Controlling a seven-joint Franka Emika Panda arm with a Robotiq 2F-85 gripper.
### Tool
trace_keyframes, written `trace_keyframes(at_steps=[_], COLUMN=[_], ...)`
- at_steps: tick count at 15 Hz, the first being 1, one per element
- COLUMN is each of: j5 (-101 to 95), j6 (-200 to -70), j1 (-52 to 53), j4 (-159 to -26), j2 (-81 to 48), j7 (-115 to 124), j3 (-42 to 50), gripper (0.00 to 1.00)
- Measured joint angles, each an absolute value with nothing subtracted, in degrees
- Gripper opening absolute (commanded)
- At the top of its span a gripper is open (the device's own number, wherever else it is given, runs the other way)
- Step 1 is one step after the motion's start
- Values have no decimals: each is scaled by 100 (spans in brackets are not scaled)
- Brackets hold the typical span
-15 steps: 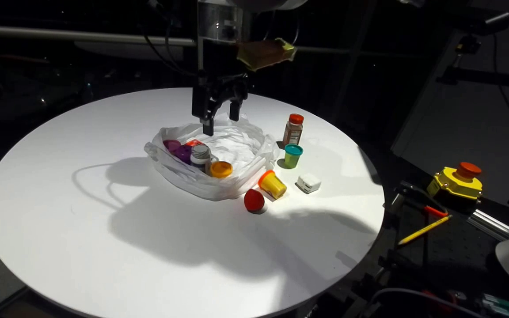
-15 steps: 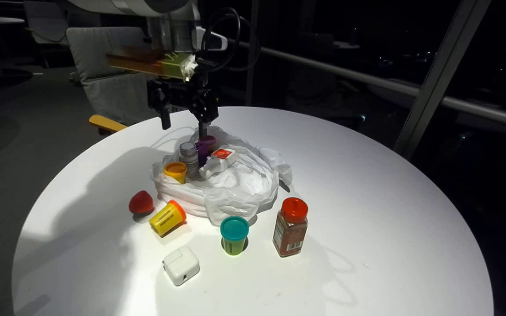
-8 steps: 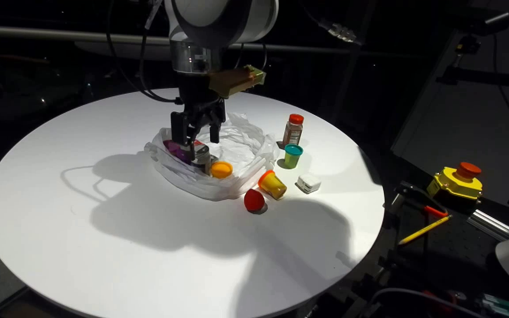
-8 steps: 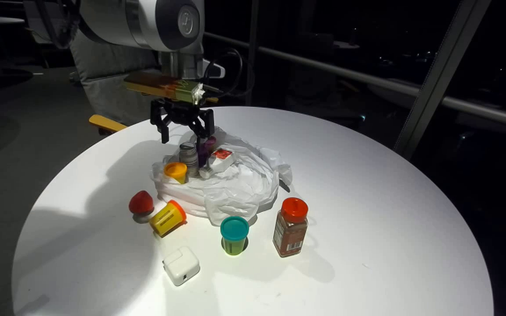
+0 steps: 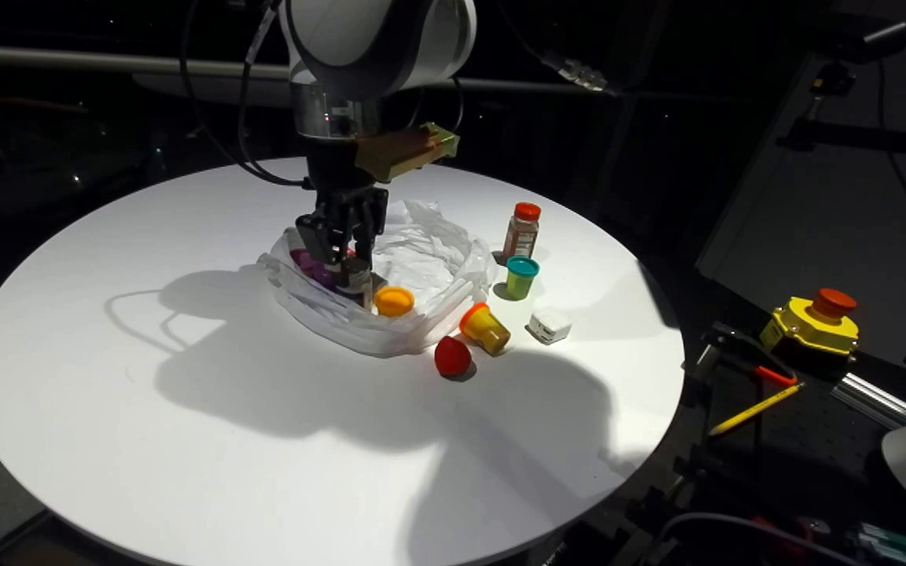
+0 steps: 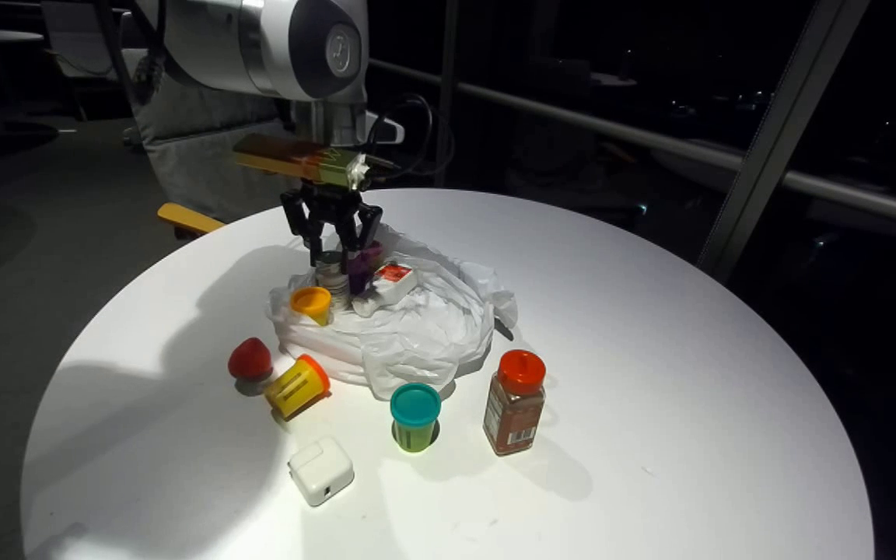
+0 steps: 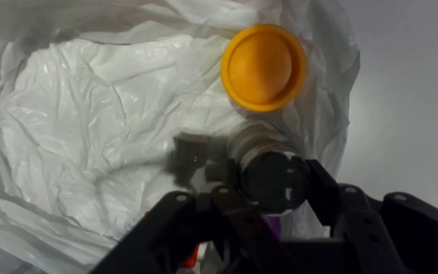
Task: Remove the things from the plastic bag and put them on the table
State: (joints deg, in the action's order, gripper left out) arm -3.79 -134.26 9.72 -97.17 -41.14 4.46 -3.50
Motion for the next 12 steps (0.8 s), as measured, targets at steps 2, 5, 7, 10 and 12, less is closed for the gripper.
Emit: trace_keyframes(at_steps=[2,5,7,10,12], j5=[-379,-379,-412,-533,-676], j6=[-13423,-13407,-13403,-13403,-13405], j1=[984,1032,1111,1263,1321], j4=[-9710,-9732,-9851,-10393,-10909], j2=[-4094,-4001,-3749,-2977,-2364], j7=[603,909,1210,1769,2221], j3=[-302,-225,-127,72,186], gripper=[21,20,21,21,21])
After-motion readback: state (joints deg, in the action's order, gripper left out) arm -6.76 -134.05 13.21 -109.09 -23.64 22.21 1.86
